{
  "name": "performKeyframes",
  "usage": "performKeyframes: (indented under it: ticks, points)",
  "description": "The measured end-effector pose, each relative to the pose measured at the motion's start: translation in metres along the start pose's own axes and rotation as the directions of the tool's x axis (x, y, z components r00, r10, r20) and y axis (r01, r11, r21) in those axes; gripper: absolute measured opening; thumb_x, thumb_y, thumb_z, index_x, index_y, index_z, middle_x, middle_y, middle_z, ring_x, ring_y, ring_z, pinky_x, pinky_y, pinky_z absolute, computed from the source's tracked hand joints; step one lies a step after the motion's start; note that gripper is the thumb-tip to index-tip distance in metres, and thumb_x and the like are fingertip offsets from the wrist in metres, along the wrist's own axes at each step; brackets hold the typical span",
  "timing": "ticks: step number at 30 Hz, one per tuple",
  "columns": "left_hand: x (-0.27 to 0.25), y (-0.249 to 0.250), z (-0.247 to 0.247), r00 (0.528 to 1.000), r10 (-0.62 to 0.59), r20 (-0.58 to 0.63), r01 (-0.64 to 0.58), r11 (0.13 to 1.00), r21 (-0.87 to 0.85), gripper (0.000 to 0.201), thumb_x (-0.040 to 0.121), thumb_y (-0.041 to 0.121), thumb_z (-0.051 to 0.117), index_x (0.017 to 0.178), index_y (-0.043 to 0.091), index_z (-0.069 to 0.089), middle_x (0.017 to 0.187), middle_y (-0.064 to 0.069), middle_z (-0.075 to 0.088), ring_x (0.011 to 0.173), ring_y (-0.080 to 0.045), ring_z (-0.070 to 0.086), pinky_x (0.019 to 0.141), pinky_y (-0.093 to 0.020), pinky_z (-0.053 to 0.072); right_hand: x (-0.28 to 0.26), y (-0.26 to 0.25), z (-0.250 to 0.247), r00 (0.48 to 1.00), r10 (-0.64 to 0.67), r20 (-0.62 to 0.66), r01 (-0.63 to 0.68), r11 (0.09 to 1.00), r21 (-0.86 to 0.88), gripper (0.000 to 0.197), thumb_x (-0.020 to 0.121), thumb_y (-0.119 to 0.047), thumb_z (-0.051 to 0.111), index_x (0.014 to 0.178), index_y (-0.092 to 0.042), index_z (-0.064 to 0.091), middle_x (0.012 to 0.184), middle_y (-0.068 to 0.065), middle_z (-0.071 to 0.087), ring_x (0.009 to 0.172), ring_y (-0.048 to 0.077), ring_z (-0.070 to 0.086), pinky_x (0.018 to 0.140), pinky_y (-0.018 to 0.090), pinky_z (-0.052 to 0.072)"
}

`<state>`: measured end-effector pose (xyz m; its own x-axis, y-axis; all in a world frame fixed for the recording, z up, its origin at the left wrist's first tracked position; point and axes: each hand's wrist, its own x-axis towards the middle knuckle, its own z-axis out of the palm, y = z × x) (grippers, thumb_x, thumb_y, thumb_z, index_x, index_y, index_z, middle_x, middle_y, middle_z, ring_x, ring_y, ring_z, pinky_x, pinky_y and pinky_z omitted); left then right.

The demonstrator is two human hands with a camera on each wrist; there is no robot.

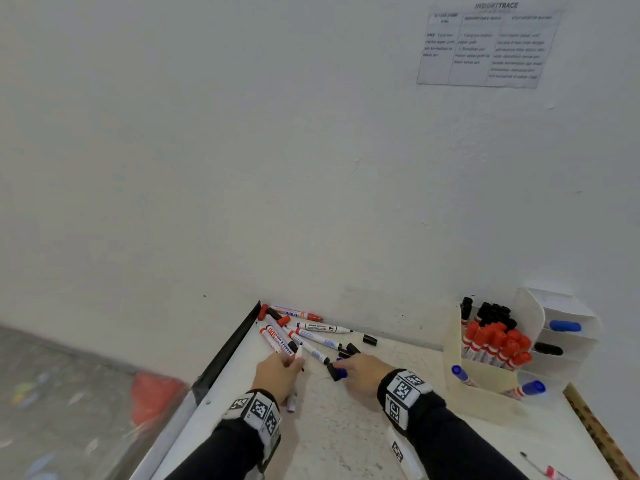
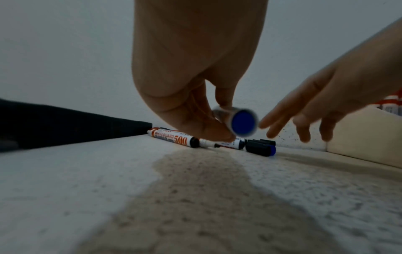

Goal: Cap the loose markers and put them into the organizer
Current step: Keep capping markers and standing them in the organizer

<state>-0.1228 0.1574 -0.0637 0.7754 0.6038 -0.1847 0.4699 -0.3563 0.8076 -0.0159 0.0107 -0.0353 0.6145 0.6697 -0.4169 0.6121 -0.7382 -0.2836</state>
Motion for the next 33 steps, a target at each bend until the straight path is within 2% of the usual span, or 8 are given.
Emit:
performKeyframes:
  ticks: [4,10,16,20,22,24,29,33]
  points:
    - [-0.003,-0.001,0.002,0.999,-0.039,0.032,0.043,0.991,-0.124,0.021,0.092,0.032,0.054,0.074,0.022,0.06,0.085,-0.007,0.067,0.077,-0.023,0.069,0.072,-0.035,0.059,0.003,0.003,0.016,0.994,0.069,-0.089,-0.067,0.997,0.025,0.045,0.095,-0.014,0.039,0.138,-0.024,0.041,0.14,0.008,0.043,0.126,0.024,0.043,0.104,0.03,0.035]
    - [-0.002,-0.006,0.011,0.998,-0.053,-0.02,0.05,0.986,-0.158,0.024,0.088,0.034,0.059,0.098,0.012,0.063,0.087,-0.007,0.066,0.069,-0.021,0.068,0.059,-0.028,0.058,0.009,0.007,0.018,0.962,0.175,-0.211,-0.158,0.983,0.095,0.012,0.09,-0.019,0.054,0.1,-0.016,0.049,0.12,0.008,0.056,0.094,0.017,0.051,0.072,0.02,0.041]
    - [0.001,-0.007,0.017,0.999,-0.02,-0.046,0.013,0.989,-0.148,0.026,0.087,0.035,0.061,0.099,0.013,0.059,0.089,-0.004,0.062,0.064,-0.016,0.064,0.049,-0.021,0.053,0.009,0.011,0.026,0.968,0.151,-0.2,-0.12,0.98,0.158,0.036,0.088,-0.011,0.052,0.121,-0.023,0.046,0.118,0.008,0.052,0.089,0.017,0.049,0.079,0.025,0.046]
    - [-0.001,-0.007,0.022,0.998,-0.01,-0.065,0.003,0.994,-0.105,0.026,0.084,0.038,0.063,0.093,0.016,0.052,0.085,0.002,0.057,0.067,-0.008,0.057,0.052,-0.015,0.046,0.009,0.01,0.028,0.967,0.17,-0.19,-0.147,0.981,0.13,0.008,0.09,-0.019,0.051,0.092,-0.021,0.043,0.1,0.003,0.048,0.08,0.015,0.047,0.076,0.025,0.043]
    - [-0.003,-0.006,0.026,0.998,-0.011,-0.067,0.003,0.992,-0.123,0.027,0.085,0.039,0.061,0.092,0.017,0.048,0.085,0.001,0.057,0.065,-0.006,0.055,0.05,-0.013,0.041,0.013,0.013,0.029,0.958,0.195,-0.211,-0.168,0.976,0.14,0.017,0.092,-0.016,0.044,0.079,-0.023,0.037,0.095,0.005,0.049,0.067,0.013,0.043,0.071,0.027,0.044]
    - [-0.005,-0.004,0.03,0.999,-0.009,-0.052,0.003,0.994,-0.112,0.025,0.088,0.038,0.058,0.092,0.017,0.046,0.086,0.002,0.057,0.065,-0.005,0.055,0.05,-0.012,0.039,0.014,0.016,0.028,0.943,0.22,-0.25,-0.175,0.966,0.191,0.01,0.092,-0.014,0.04,0.086,-0.022,0.037,0.094,0.005,0.05,0.062,0.01,0.039,0.062,0.024,0.04]
    - [-0.005,-0.003,0.031,0.999,-0.024,-0.029,0.022,0.998,-0.063,0.022,0.092,0.037,0.051,0.097,0.015,0.049,0.106,-0.006,0.06,0.082,-0.013,0.056,0.068,-0.018,0.041,0.014,0.033,0.025,0.917,0.251,-0.31,-0.176,0.952,0.249,0.034,0.095,-0.01,0.037,0.126,-0.017,0.047,0.12,0.01,0.051,0.095,0.02,0.055,0.079,0.024,0.043]
    - [-0.008,0.0,0.032,1.0,0.002,0.012,-0.002,1.0,-0.021,0.025,0.093,0.034,0.049,0.104,0.012,0.051,0.111,-0.008,0.06,0.079,-0.01,0.053,0.057,-0.012,0.037,0.007,0.042,0.024,0.939,0.234,-0.251,-0.166,0.95,0.265,0.048,0.094,-0.004,0.035,0.137,-0.022,0.042,0.139,0.012,0.039,0.127,0.026,0.04,0.102,0.026,0.034]
